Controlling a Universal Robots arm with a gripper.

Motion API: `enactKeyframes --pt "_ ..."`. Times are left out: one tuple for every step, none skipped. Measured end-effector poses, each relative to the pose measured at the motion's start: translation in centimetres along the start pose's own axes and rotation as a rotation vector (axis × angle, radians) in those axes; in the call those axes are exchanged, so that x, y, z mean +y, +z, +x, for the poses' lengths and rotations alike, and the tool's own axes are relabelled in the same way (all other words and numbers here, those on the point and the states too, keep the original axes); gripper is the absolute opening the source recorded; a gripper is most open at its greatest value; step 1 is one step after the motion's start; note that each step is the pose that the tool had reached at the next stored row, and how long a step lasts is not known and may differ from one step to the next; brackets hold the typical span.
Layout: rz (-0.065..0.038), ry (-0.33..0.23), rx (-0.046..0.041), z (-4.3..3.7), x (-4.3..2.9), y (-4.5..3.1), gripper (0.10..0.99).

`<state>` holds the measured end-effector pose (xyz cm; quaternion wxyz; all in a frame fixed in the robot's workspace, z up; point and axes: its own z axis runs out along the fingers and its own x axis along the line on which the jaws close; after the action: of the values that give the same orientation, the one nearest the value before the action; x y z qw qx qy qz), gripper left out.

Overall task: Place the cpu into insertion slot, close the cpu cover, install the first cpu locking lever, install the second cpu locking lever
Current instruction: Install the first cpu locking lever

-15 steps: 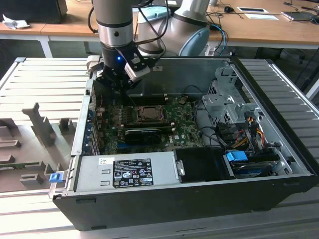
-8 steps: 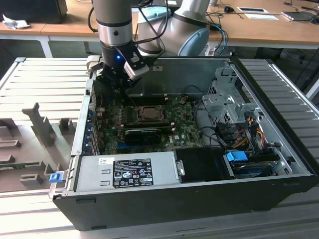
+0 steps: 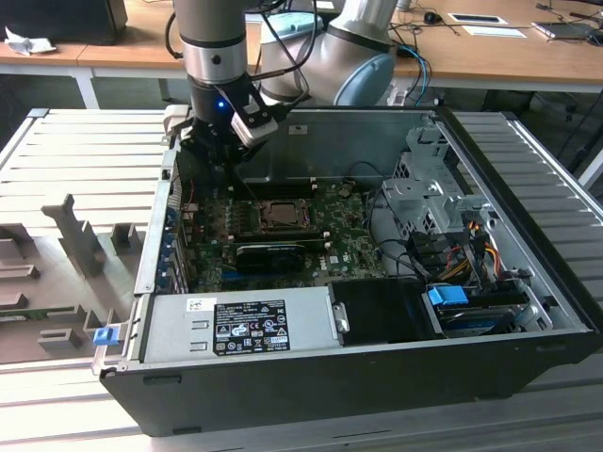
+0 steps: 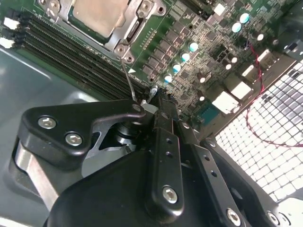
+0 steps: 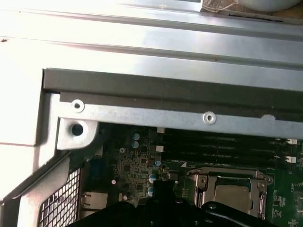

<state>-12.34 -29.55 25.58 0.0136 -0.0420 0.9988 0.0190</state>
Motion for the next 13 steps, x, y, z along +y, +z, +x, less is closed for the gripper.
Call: enactKeyframes --pt "0.000 0.000 0.0000 0.01 0.15 0.02 0.106" --pt "0.000 0.000 0.0000 0.00 0.30 0.04 0.106" --pt "0.000 0.000 0.0000 -0.01 0.44 0.06 0.106" --pt "0.000 0.000 -0.0001 -0.03 0.51 0.09 0.106" --pt "0.000 0.000 0.0000 -0.16 0.53 0.10 0.106" --pt "0.000 0.000 0.0005 -0.41 0.52 0.11 0.106" --pt "0.000 0.000 0.0011 -0.76 0.50 0.12 0.106" --pt "0.000 0.000 0.0013 -1.05 0.47 0.13 0.106" --pt "0.000 0.000 0.0014 -1.44 0.44 0.15 0.106" --pt "0.000 0.000 0.0018 -2.04 0.39 0.18 0.106" --pt "0.000 0.000 0.0024 -2.54 0.35 0.20 0.106" --pt "0.000 0.000 0.0025 -2.79 0.32 0.22 0.106" --pt "0.000 0.000 0.0025 -3.08 0.30 0.25 0.106"
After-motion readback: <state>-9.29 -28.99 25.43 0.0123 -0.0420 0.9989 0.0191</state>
